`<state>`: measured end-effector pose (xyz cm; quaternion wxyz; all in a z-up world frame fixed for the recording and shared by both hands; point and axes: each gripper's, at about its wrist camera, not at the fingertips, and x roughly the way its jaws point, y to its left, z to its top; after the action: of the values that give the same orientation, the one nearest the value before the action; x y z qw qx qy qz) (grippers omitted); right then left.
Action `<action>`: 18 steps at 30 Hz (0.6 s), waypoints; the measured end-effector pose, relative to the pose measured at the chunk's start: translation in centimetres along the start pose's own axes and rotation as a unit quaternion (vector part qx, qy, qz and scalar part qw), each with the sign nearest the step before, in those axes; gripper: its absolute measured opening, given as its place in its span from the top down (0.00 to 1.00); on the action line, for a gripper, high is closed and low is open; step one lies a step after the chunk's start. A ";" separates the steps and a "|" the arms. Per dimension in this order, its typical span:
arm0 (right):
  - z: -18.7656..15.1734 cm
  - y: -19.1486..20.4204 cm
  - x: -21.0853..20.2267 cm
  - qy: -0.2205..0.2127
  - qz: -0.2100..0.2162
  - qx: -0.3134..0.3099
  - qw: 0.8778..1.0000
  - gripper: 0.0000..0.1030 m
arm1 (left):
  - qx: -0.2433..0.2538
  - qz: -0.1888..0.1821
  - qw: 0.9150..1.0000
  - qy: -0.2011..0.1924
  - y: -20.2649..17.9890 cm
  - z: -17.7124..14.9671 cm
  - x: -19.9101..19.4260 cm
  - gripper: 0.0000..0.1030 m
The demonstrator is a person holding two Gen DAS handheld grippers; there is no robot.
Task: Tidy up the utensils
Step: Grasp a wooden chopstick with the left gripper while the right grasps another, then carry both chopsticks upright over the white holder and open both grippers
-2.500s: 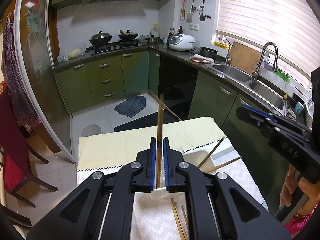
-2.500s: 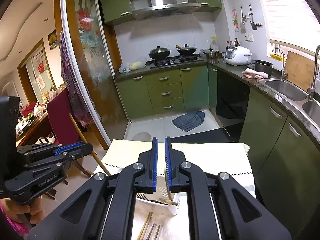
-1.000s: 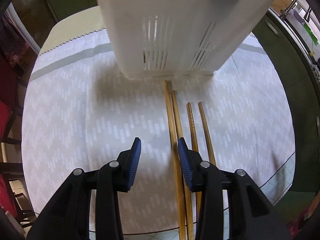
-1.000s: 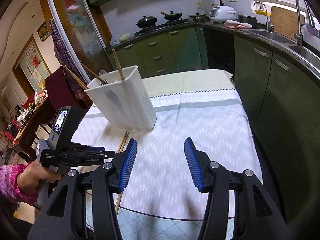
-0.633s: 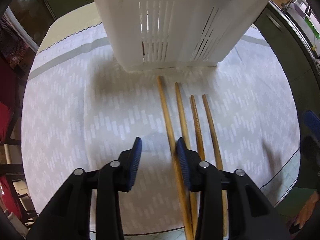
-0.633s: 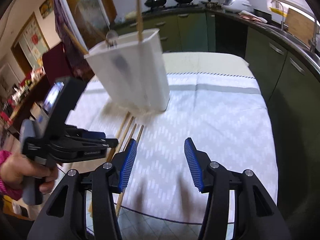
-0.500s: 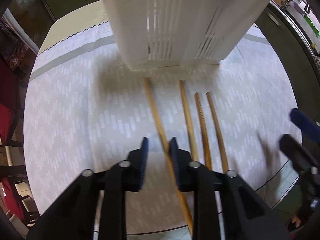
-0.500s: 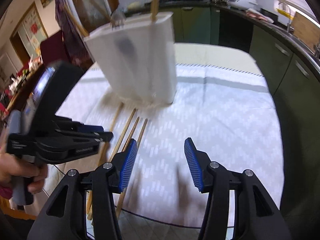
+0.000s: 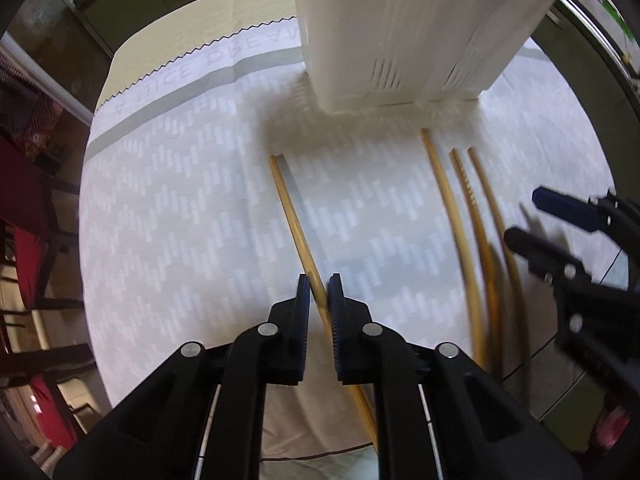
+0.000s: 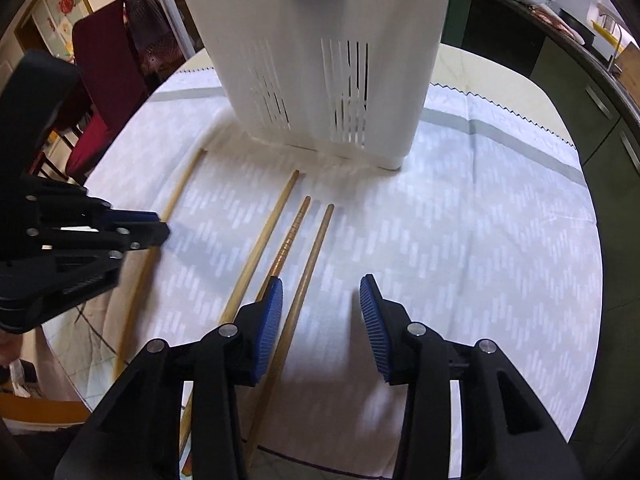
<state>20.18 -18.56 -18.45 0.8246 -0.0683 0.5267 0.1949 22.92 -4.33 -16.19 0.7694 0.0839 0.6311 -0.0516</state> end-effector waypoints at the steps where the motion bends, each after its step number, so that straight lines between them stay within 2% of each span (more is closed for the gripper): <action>1: 0.1 0.1 0.2 0.003 -0.005 -0.001 1.000 0.63 | 0.003 0.001 1.000 0.001 0.2 -0.1 0.0 0.90; 5: 0.5 0.2 1.2 0.016 -0.017 -0.005 1.000 0.65 | 0.003 -0.004 1.000 0.004 0.6 -0.3 0.1 0.90; 8: 0.8 0.9 1.9 0.021 -0.021 -0.010 1.000 0.71 | -0.007 -0.011 1.000 0.006 0.9 -0.1 0.2 0.88; 13: 1.5 1.5 2.5 0.026 -0.022 -0.015 0.999 0.73 | -0.023 -0.022 0.999 0.009 1.2 0.3 0.5 0.88; 15: 1.6 1.3 2.5 0.027 -0.024 -0.016 0.999 0.79 | -0.030 -0.024 0.999 0.014 1.5 0.7 0.8 0.87; 16: 1.5 1.2 2.4 0.027 -0.022 -0.016 0.999 0.81 | -0.034 -0.027 0.999 0.016 1.6 0.9 0.8 0.83; 17: 1.5 0.9 2.3 0.028 -0.022 -0.016 0.999 0.90 | -0.038 -0.029 0.999 0.017 2.1 1.4 1.0 0.70; 18: 1.5 0.8 2.3 0.029 -0.020 -0.014 0.999 0.90 | -0.042 -0.030 0.998 0.020 2.2 1.7 1.2 0.59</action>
<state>21.98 -16.80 -19.78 0.8118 -0.0953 0.5460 0.1838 25.23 -2.43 -16.92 0.7574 0.0332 0.6504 -0.0464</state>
